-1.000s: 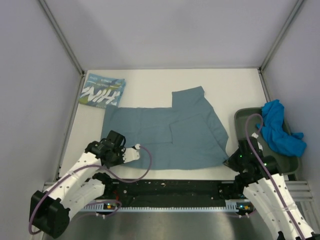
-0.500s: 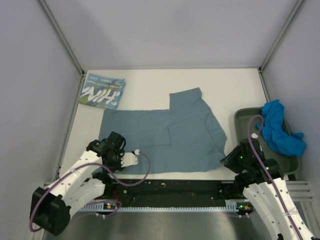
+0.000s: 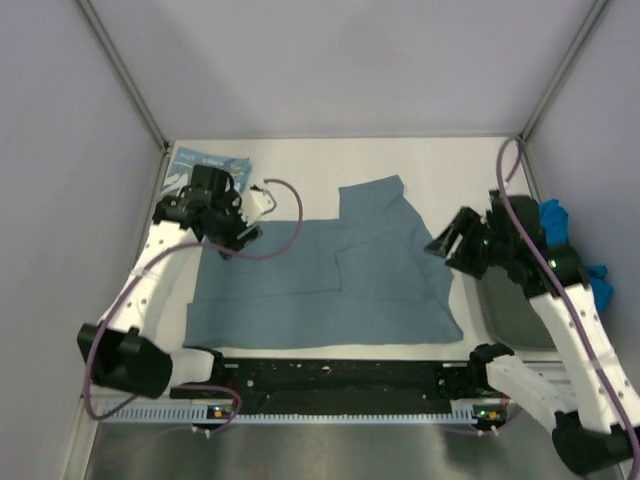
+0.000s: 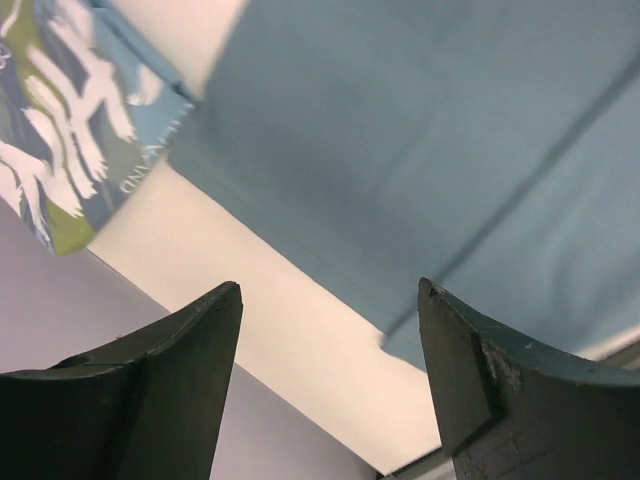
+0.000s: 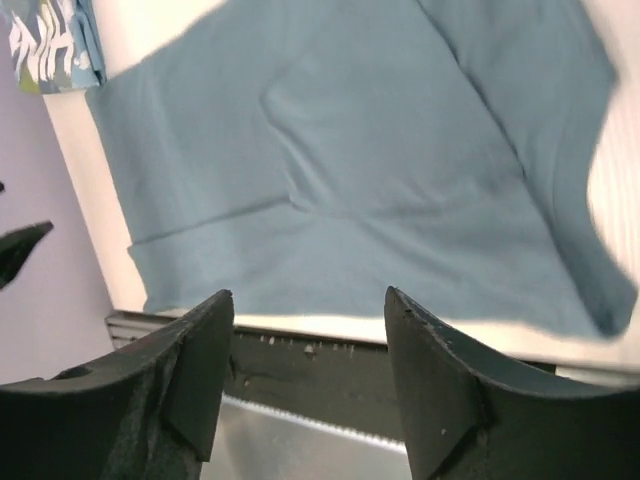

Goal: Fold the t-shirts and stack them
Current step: Grap the side of the flattened tshirt furthest away from the robot with both arms, then fold the other side of the tshirt into a rectangle

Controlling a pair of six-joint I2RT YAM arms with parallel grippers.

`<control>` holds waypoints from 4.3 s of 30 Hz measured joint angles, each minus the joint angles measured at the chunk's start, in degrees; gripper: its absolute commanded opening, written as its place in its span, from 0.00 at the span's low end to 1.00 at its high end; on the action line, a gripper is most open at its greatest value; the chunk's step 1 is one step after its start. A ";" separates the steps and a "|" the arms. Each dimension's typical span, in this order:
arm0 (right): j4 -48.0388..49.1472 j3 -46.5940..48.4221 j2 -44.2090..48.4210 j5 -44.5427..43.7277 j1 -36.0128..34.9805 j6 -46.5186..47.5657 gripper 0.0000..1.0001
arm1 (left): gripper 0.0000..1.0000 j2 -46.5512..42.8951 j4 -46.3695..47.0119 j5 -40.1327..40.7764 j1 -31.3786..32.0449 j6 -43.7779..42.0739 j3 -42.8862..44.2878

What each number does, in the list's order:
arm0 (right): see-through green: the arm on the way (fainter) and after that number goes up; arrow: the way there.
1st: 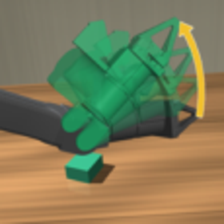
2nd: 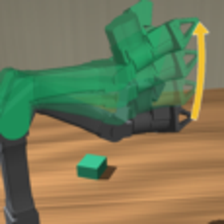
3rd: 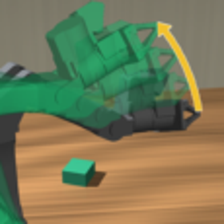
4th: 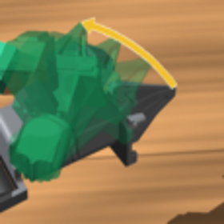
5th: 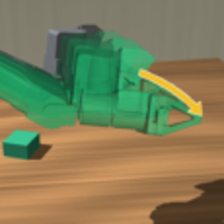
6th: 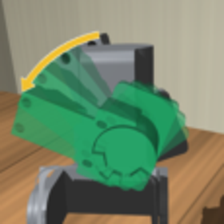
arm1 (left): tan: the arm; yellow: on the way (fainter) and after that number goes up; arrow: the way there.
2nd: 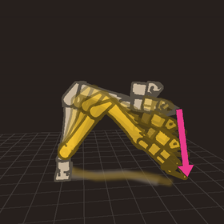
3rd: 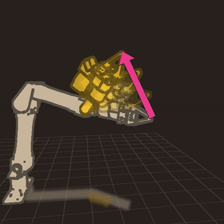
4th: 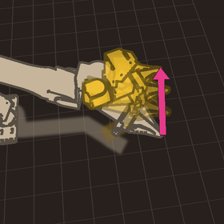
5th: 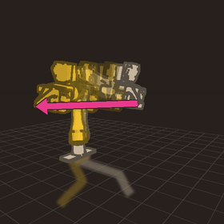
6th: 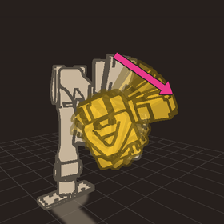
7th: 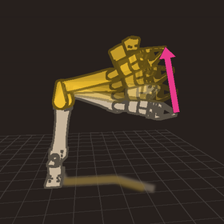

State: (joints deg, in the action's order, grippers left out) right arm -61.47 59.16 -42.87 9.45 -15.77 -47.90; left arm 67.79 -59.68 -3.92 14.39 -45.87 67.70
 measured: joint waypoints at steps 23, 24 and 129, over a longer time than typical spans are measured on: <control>13.70 77.29 -103.21 4.76 8.68 26.23 0.62 | 0.73 55.23 5.95 -7.48 -11.54 -7.74 37.09; 13.84 77.48 -104.61 5.68 8.70 25.90 0.58 | 0.74 56.13 5.95 -7.45 -11.54 -8.22 37.31; 12.22 -1.25 -33.59 24.96 5.95 31.65 0.00 | 0.27 27.17 14.75 13.81 -12.83 -10.45 -8.13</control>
State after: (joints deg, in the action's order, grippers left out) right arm -49.25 57.91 -76.47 34.41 -9.82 -16.25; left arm 94.96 -44.93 9.89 1.56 -56.31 59.57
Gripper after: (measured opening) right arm 0.006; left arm 0.185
